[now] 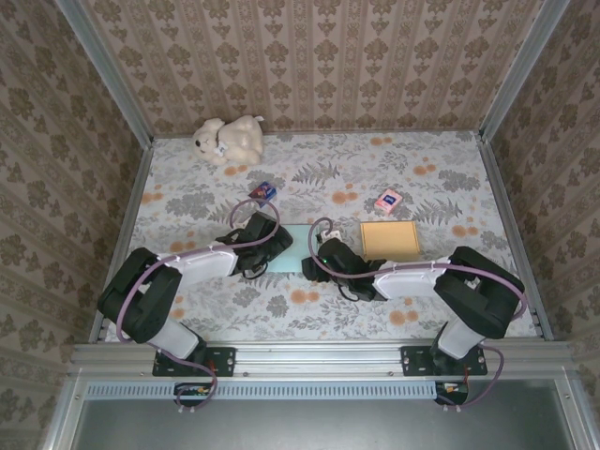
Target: Fold the paper box
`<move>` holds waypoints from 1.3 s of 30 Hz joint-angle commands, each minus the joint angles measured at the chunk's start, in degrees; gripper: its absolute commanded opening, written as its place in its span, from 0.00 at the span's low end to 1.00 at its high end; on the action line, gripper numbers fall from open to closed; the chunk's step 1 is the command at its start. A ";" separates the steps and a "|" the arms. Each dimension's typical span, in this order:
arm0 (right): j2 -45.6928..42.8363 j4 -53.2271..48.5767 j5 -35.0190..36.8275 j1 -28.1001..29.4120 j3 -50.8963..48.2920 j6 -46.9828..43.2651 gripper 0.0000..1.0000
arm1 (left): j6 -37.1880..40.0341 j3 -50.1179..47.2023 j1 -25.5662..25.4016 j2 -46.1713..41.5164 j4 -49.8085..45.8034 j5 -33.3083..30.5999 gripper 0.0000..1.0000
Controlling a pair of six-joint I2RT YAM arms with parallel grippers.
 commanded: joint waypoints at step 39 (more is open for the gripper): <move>2.01 9.79 -8.35 -0.02 -2.65 3.49 0.48 | -5.98 -1.18 -3.89 2.29 -11.74 9.36 0.98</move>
